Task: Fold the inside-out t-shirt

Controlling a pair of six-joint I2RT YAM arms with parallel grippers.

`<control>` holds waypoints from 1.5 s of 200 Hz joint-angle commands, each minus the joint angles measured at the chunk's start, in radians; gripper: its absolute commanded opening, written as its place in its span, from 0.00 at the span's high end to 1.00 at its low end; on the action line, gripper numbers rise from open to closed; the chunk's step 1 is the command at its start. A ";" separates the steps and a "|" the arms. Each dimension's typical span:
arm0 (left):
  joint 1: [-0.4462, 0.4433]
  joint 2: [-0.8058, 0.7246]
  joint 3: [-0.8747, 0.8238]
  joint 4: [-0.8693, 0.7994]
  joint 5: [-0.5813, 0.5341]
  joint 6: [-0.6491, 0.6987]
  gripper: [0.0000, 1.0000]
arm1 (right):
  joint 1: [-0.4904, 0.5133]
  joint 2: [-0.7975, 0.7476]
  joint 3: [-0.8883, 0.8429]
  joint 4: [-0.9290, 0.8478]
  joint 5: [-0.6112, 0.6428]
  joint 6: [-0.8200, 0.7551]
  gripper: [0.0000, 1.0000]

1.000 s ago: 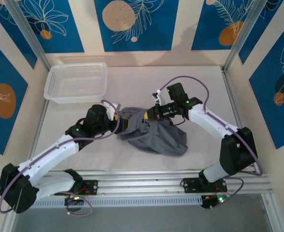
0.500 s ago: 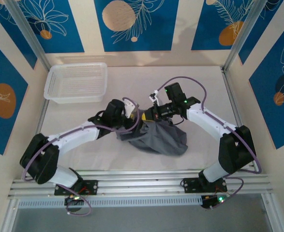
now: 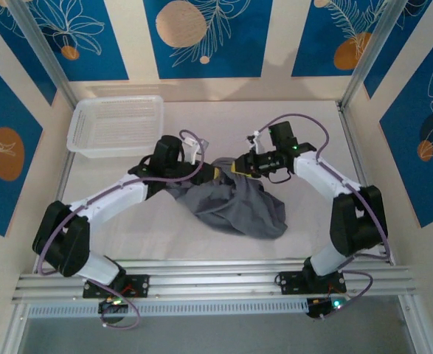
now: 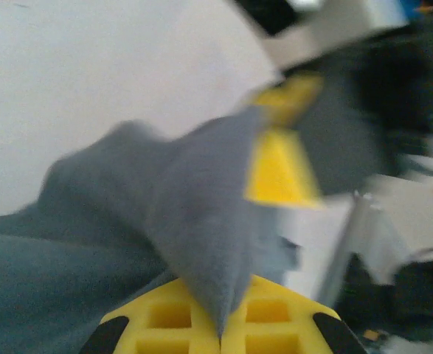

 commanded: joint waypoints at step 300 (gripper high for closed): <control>0.307 0.036 0.014 -0.393 -0.059 -0.065 1.00 | 0.405 -0.552 -0.502 0.625 0.389 0.359 1.00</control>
